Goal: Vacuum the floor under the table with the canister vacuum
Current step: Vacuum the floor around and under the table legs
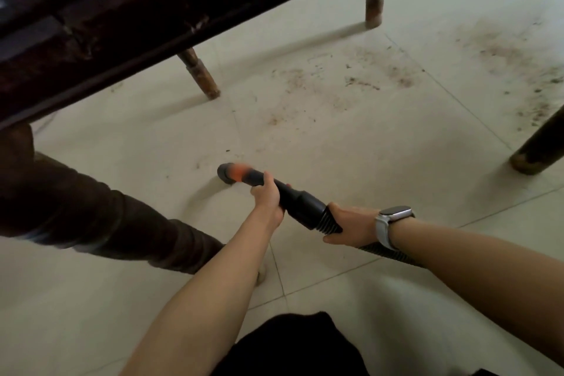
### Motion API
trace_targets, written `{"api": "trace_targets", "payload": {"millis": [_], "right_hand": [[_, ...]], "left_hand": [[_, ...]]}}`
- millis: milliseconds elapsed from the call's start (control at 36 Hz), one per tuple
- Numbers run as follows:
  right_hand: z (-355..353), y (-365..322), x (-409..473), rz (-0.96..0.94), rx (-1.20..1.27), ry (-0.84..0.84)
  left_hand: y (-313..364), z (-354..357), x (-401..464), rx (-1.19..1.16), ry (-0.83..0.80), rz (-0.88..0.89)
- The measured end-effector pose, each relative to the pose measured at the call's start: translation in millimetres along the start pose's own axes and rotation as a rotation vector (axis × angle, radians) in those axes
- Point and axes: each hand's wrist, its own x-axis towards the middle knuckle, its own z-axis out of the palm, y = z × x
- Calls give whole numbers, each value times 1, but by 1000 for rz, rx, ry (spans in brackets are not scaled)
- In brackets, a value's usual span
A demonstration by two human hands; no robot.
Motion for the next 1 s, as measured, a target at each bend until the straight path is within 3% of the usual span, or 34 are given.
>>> {"api": "trace_targets", "payload": {"millis": [194, 333, 694, 833, 1000], "right_hand": [[-11, -11, 4, 14, 260, 39], [-3, -19, 8, 27, 368, 66], [-5, -25, 20, 62, 283, 287], [-13, -17, 20, 74, 322, 181], [-2, -24, 21, 28, 345, 26]], "left_hand": [[0, 1, -4, 20, -59, -47], [-1, -6, -3, 180, -81, -10], [20, 8, -2, 236, -229, 13], [11, 8, -1, 232, -176, 25], [-11, -11, 3, 296, 63, 107]]}}
